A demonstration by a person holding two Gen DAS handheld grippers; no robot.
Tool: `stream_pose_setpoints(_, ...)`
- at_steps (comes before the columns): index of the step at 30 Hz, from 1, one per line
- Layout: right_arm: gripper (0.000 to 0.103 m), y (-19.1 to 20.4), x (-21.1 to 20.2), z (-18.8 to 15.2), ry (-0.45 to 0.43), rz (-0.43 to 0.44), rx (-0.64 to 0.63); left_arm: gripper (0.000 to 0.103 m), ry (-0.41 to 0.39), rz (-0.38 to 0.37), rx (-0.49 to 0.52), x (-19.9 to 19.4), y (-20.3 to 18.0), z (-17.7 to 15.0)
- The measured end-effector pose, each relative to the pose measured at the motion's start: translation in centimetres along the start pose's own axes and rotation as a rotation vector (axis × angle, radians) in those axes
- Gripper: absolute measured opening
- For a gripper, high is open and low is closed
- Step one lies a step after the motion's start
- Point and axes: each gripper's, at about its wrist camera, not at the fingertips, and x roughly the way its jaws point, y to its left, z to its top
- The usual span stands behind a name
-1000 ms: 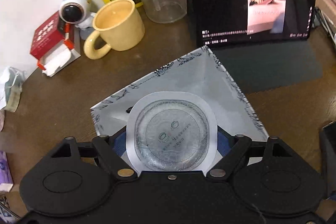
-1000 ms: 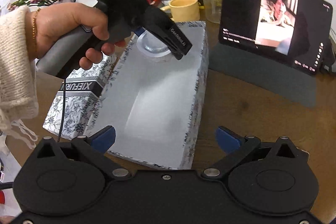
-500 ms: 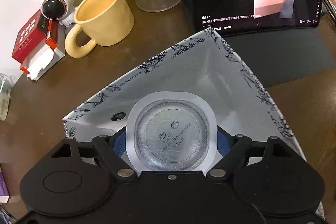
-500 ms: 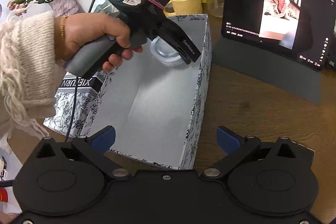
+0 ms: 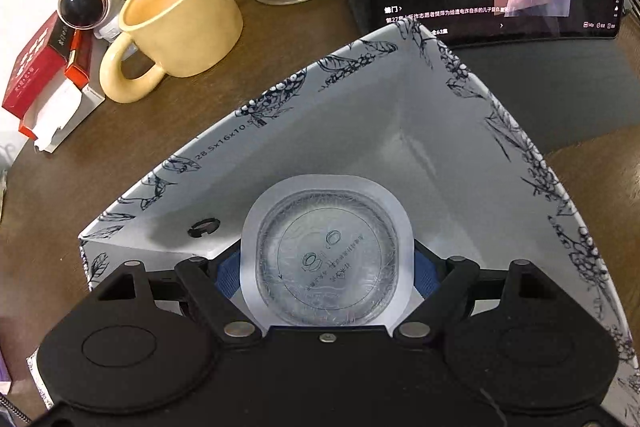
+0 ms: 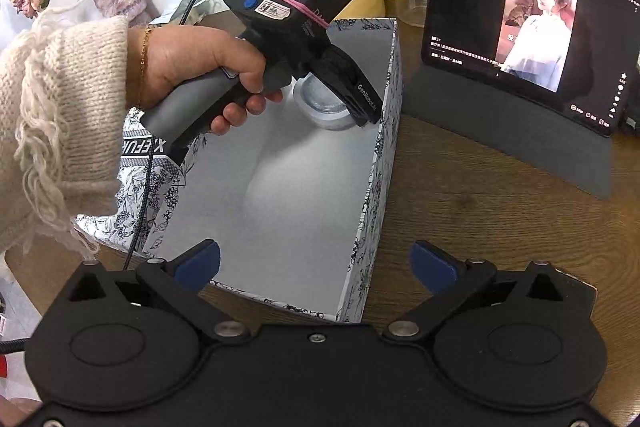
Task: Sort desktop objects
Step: 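Lower the compact case into the open floral box and open the left tool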
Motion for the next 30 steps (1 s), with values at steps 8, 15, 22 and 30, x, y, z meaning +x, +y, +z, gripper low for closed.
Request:
stream_pose_setpoints(8,0.103,0.4,0.1,0.3,0.016,-0.003,-0.014,0.080,0.000,-0.005,0.001,0.3,0.0,0.0)
stream_pose_setpoints(15,0.103,1.3,0.3,0.8,0.055,-0.029,-0.071,0.081,-0.008,0.002,0.000,0.0,0.0,0.0)
stream_pose_setpoints(22,0.103,2.1,0.5,1.2,0.072,-0.047,-0.126,0.091,-0.053,0.029,0.024,-2.3,-0.1,0.0)
stream_pose_setpoints(30,0.103,2.5,0.0,1.9,0.056,-0.077,-0.182,0.092,-0.080,0.051,-0.011,-5.3,0.7,-1.2)
